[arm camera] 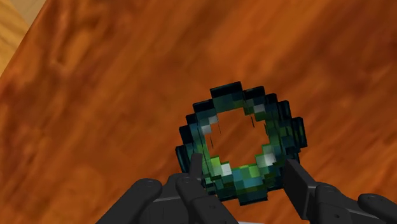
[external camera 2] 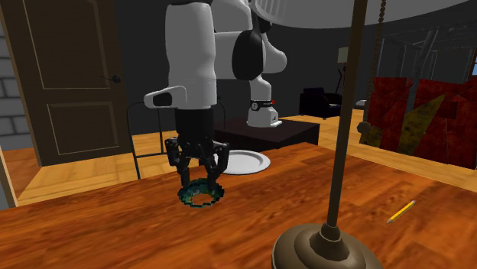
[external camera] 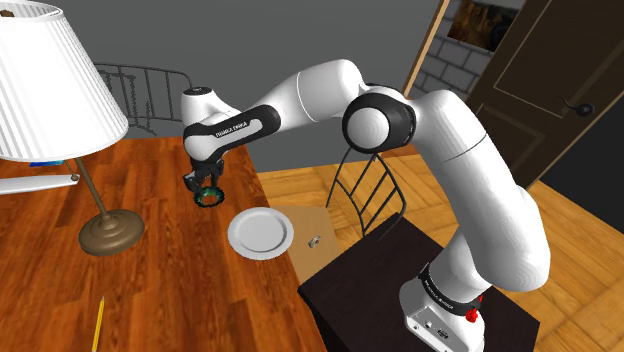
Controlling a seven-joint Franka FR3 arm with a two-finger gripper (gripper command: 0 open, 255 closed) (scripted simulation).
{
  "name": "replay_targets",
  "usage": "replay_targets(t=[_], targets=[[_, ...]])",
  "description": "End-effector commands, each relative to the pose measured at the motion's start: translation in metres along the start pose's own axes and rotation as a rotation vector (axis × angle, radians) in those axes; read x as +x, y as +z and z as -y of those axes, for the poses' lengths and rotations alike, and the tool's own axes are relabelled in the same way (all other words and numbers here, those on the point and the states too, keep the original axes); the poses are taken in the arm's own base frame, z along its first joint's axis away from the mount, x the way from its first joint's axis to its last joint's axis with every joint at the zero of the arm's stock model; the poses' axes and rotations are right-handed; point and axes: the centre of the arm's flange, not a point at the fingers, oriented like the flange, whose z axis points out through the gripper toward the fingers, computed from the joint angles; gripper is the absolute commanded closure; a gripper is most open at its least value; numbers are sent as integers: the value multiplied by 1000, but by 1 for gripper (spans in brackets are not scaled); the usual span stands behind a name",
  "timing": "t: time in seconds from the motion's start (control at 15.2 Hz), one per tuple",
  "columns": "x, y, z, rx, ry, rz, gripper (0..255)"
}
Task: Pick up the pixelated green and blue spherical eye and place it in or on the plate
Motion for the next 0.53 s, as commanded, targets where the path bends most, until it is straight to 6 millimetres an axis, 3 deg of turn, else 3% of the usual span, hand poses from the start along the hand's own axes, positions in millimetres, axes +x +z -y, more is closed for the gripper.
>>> replay_targets(t=[0.0, 0.46], targets=[[-2, 3, 0, -1, 1, 5, 255], [-2, -34, 0, -1, 1, 5, 255]])
